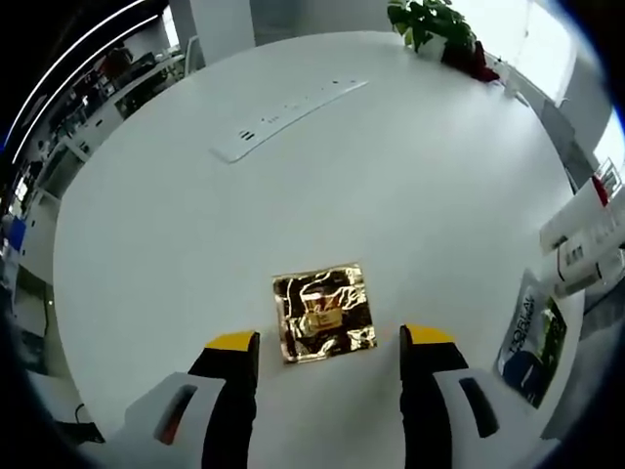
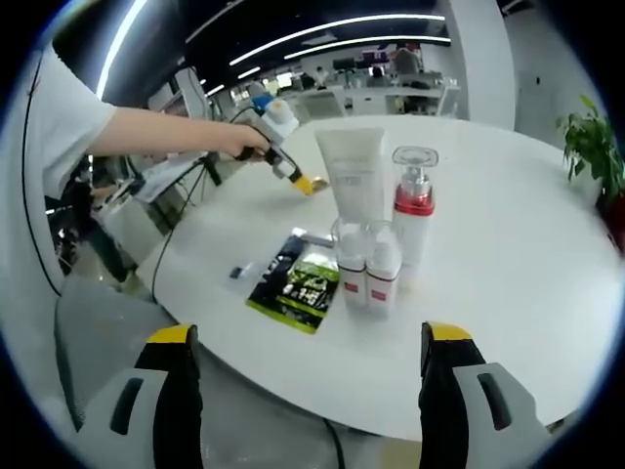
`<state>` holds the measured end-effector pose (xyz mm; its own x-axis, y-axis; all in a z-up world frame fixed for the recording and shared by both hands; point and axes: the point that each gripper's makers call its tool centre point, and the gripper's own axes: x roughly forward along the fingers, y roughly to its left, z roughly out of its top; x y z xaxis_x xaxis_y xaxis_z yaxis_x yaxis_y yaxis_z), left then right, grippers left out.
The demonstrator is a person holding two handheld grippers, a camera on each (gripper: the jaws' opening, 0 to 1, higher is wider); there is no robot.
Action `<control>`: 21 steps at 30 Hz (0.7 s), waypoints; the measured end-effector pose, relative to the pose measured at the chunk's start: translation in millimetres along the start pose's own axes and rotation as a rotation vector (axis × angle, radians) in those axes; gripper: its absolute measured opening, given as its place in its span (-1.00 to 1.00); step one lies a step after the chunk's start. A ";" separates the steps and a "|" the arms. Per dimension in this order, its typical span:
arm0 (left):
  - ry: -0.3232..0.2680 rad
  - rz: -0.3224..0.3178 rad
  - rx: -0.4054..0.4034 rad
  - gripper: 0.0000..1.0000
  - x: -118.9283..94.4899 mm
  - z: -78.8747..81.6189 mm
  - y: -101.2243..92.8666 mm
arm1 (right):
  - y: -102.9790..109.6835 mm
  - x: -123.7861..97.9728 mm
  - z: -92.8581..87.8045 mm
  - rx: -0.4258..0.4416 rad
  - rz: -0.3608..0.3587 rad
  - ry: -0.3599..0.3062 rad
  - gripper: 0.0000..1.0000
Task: Arrange the skincare products in the storage area until every visible bottle or jar stands upright without overlapping.
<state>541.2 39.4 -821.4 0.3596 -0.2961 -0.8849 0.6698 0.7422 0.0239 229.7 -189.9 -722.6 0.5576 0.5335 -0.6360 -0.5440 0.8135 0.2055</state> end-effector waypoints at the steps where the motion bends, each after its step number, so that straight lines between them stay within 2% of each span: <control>1: 0.002 0.001 -0.001 0.28 0.0 1.0 0.5 | -0.1 -0.2 0.3 0.002 0.000 -0.002 0.86; 6: 0.013 -0.001 -0.020 0.31 5.2 0.5 2.0 | 0.5 -0.5 0.9 0.004 0.000 -0.002 0.86; 16: 0.025 0.014 -0.003 0.24 0.9 0.1 -11.8 | 0.7 -0.9 2.6 0.023 0.004 -0.010 0.86; 21: 0.028 0.010 0.002 0.19 6.0 3.8 -5.3 | 0.7 -1.2 2.9 0.024 0.002 -0.010 0.86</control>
<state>542.2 31.4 -825.1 0.3481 -0.2718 -0.8972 0.6675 0.7439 0.0336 230.5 -189.3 -719.5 0.5629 0.5374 -0.6279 -0.5302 0.8176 0.2244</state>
